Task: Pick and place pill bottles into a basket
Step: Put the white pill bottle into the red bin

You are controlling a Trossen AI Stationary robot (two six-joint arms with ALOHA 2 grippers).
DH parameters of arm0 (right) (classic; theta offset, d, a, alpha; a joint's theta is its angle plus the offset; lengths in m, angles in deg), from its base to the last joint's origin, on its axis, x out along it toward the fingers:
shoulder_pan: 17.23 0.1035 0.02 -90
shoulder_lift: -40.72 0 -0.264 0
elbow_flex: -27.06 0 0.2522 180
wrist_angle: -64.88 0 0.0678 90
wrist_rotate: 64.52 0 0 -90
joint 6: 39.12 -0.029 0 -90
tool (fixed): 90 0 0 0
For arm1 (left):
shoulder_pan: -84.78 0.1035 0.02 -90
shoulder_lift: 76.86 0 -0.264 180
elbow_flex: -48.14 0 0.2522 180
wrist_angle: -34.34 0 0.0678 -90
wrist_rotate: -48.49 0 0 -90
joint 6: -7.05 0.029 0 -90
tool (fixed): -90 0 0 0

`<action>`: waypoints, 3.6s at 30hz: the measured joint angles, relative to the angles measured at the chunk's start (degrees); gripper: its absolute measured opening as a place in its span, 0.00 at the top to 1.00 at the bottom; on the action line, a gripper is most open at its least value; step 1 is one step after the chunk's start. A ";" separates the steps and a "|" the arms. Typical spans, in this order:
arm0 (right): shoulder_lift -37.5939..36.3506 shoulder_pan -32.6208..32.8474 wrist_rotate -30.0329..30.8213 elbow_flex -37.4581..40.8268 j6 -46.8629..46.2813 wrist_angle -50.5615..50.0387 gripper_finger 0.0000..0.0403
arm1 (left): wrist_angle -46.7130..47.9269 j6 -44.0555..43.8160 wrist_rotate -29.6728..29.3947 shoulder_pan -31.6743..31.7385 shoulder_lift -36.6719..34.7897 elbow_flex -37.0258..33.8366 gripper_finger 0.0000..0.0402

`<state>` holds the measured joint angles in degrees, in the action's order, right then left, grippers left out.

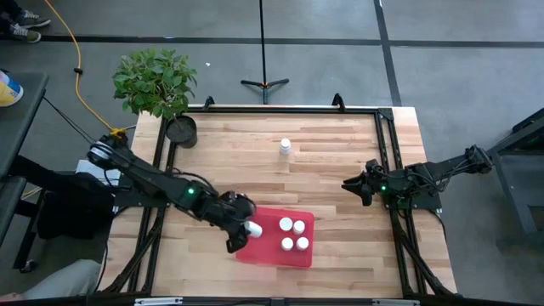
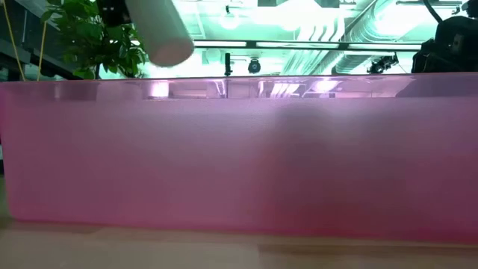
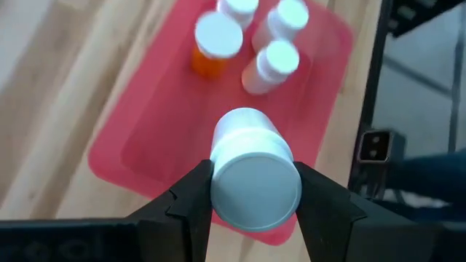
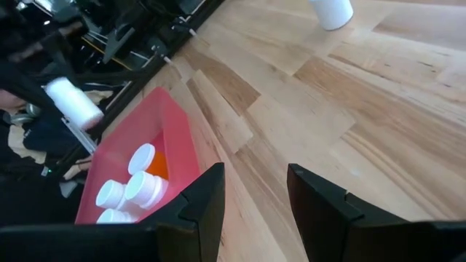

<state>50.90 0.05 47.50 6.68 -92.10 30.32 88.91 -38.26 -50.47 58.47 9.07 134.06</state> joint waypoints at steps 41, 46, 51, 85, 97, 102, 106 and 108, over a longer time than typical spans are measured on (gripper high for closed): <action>0.74 0.00 -0.05 0.00 -0.76 0.07 0.65 | 24.24 7.98 3.99 7.60 29.42 29.09 0.51; 0.74 0.00 -0.07 0.00 -0.76 0.07 0.65 | 24.23 9.82 4.23 9.84 29.42 29.09 0.51; 0.74 0.00 -0.07 0.00 -0.67 0.07 0.65 | 22.12 11.23 7.07 11.07 30.11 29.09 0.51; 1.81 0.01 -0.70 0.00 -0.56 -0.06 0.65 | 17.87 14.06 9.40 11.32 36.09 29.02 0.25; 1.81 0.02 -0.74 0.00 -0.56 -0.02 0.65 | 17.86 14.02 11.59 11.34 36.07 29.02 0.09; 1.81 0.01 -0.74 0.00 -0.56 -0.02 0.65 | 20.87 14.15 11.44 11.32 35.39 31.27 0.12; 1.81 0.02 -0.74 0.00 -0.56 -0.04 0.65 | 25.24 15.33 9.51 11.33 35.32 36.62 0.12; 1.81 0.00 -0.74 0.00 -0.56 -0.06 0.65 | 27.83 15.88 7.85 11.32 35.35 39.58 0.12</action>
<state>52.71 0.05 46.76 6.68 -92.66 30.26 116.74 -22.38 -42.62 69.79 44.42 173.65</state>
